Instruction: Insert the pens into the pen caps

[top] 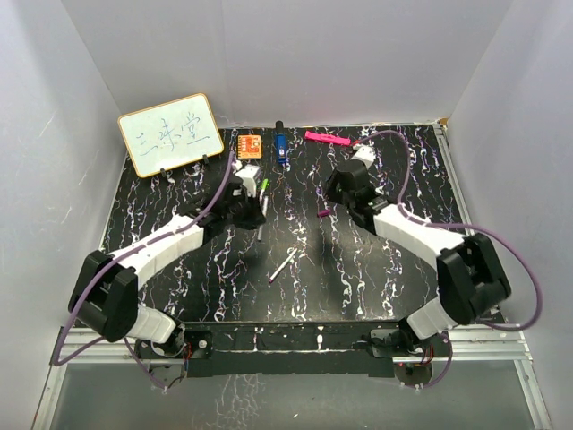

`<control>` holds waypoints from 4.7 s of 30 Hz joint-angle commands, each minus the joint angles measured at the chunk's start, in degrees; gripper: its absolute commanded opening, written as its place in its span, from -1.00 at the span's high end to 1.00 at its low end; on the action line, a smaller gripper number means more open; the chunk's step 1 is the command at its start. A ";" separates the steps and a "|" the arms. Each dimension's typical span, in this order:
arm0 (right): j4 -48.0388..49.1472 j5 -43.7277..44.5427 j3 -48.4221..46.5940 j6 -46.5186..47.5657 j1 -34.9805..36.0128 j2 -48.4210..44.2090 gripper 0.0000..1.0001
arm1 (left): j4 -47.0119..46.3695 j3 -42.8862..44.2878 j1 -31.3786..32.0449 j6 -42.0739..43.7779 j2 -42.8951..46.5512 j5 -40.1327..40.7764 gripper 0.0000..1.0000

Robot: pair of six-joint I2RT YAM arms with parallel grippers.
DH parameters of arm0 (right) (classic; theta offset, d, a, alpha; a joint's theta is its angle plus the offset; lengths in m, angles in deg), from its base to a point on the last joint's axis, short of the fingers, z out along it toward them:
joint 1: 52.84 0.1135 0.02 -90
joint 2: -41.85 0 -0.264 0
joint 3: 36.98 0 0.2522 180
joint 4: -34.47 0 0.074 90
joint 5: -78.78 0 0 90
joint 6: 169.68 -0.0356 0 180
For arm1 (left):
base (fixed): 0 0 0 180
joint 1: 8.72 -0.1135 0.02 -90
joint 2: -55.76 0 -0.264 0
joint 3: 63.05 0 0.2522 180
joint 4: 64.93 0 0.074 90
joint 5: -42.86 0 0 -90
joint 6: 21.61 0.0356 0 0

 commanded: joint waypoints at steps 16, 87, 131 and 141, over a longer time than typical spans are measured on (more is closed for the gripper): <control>56.22 -18.48 26.18 4.46 -3.32 -19.49 1.00 | -32.69 -6.70 10.80 -9.81 -5.20 -14.22 1.00; 63.62 -30.82 28.57 -0.42 -3.12 -14.07 1.00 | -39.49 -4.43 12.15 -13.17 -3.44 -14.38 1.00; 57.87 -43.65 27.87 4.32 -1.49 -10.47 1.00 | -56.53 -2.17 1.16 -31.55 -2.13 -23.84 1.00; 56.93 -41.47 27.23 4.82 -0.98 -9.66 1.00 | -55.14 -0.81 1.12 -30.60 -2.65 -25.55 1.00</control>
